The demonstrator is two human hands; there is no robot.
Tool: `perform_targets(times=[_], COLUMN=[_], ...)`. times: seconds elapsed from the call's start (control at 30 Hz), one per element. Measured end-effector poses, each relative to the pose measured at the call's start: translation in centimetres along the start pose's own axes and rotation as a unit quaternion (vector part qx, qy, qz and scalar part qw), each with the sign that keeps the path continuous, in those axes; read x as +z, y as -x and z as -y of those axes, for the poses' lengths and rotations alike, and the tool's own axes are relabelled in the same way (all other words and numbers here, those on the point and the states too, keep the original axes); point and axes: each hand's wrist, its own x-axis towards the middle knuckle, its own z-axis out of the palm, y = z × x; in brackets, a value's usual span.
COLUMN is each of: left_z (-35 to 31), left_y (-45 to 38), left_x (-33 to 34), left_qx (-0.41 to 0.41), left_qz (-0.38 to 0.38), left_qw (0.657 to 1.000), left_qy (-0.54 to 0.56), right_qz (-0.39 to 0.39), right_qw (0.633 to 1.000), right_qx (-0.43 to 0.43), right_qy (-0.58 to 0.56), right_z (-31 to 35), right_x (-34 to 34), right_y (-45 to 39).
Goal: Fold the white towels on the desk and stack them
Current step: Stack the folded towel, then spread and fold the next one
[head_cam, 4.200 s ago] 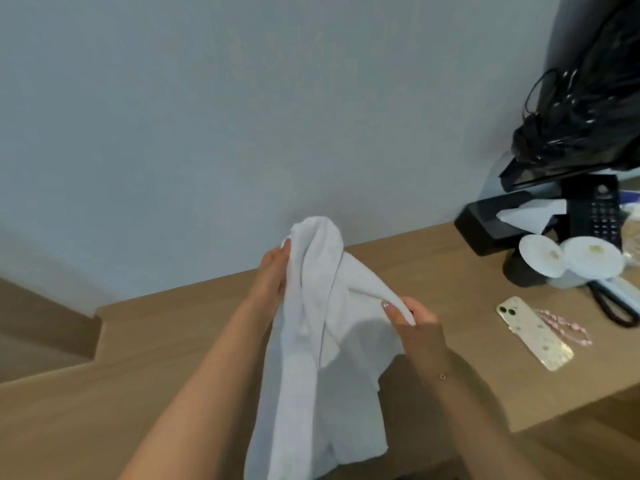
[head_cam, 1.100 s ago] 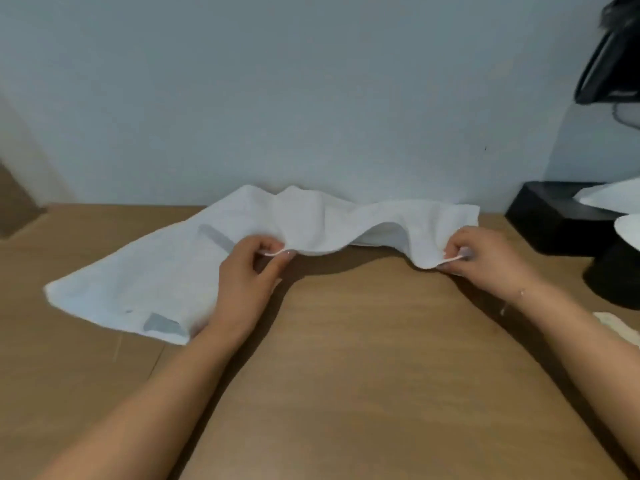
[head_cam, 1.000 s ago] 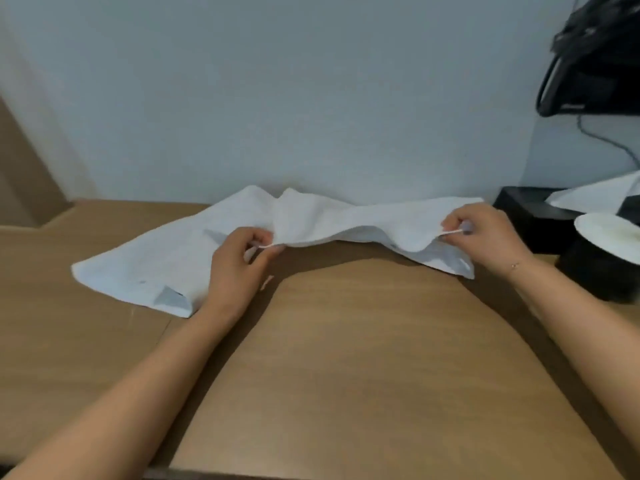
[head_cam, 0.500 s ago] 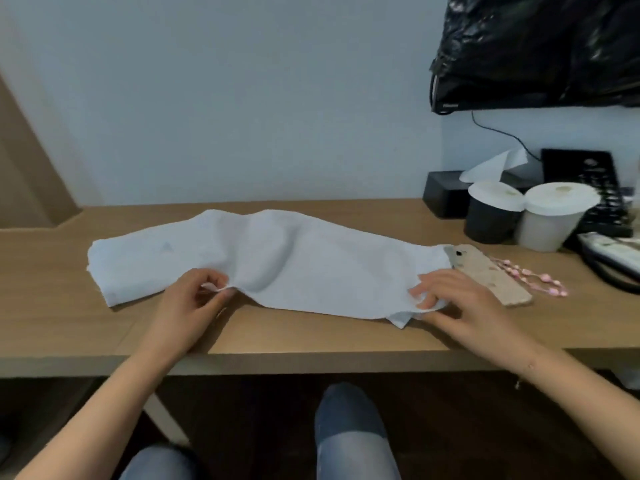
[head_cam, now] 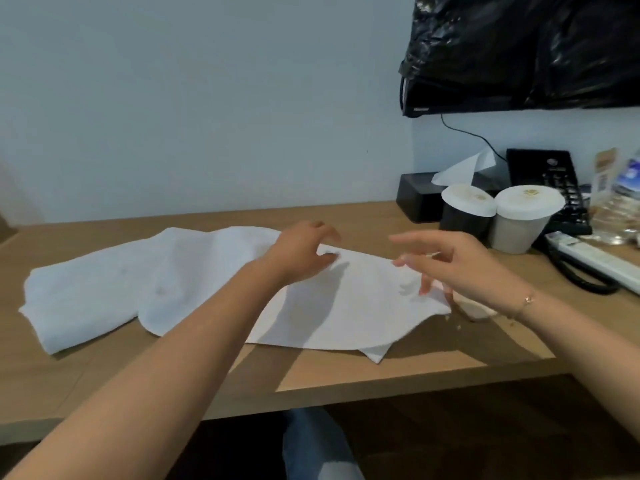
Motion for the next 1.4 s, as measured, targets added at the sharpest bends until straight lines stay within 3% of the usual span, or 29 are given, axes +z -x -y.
perform_targets(times=[0.1,0.23,0.37,0.43,0.5,0.57,0.67,0.73,0.8,0.9,1.03,1.1,1.2,1.27,1.33,1.4], left_z=[3.2,6.6,8.2,8.4,8.3,8.1,7.7,7.3,6.7,6.3,6.0,5.9,5.2,4.4,3.9,3.3], left_y=[-4.0,-5.3,-6.3,-6.6,-6.8,-6.6,-5.4,-3.5,-1.1,2.4,6.1,6.7,5.3,2.9,-0.4,-3.7], left_x=[0.4,1.7,2.6,2.2,1.0,-1.0,-4.1,-5.3,-5.5,-3.9,-1.1,-1.3,-3.2,-4.3,-4.5,-3.5], left_qx=[-0.042,-0.086,-0.082,-0.069,-0.040,0.003,0.066,0.096,0.111,0.137,0.089,0.041,0.001,0.005,0.001,-0.023], left_qz=[0.057,0.128,0.153,0.135,0.065,-0.033,-0.176,-0.208,-0.175,-0.061,0.111,0.161,0.164,0.101,0.051,0.069], left_qw=[0.997,0.988,0.985,0.988,0.996,0.999,0.982,0.973,0.978,0.988,0.989,0.986,0.986,0.992,0.994,0.993], left_qy=[-0.033,0.010,0.009,0.020,0.040,0.040,0.008,-0.015,-0.020,-0.032,-0.029,-0.010,0.028,0.077,0.099,0.090], right_qz=[-0.027,0.003,0.136,0.178,0.212,0.169,-0.040,-0.136,-0.142,-0.036,0.179,0.242,0.242,0.231,0.156,0.049], right_qw=[0.995,0.982,0.938,0.933,0.937,0.951,0.958,0.934,0.905,0.873,0.888,0.893,0.907,0.931,0.963,0.984], right_qx=[0.096,0.121,0.122,0.154,0.160,0.095,-0.059,-0.144,-0.217,-0.266,-0.184,-0.141,-0.133,-0.122,-0.125,-0.120], right_qy=[-0.015,0.145,0.294,0.271,0.228,0.241,0.279,0.296,0.336,0.407,0.383,0.352,0.318,0.257,0.182,0.125], right_z=[-1.8,-4.8,-6.5,-6.7,-6.1,-5.1,-2.8,-1.2,-0.1,0.2,-1.0,-1.7,-1.9,-1.7,-1.9,-2.5], right_x=[-1.4,-1.1,0.7,1.0,1.2,1.1,0.1,-0.5,-0.4,1.1,2.7,3.1,2.6,2.2,1.6,1.2], right_y=[-2.0,-4.9,-8.6,-10.0,-11.2,-12.2,-12.8,-12.0,-10.2,-6.6,-2.2,-0.9,-0.3,-0.5,-0.9,-1.7])
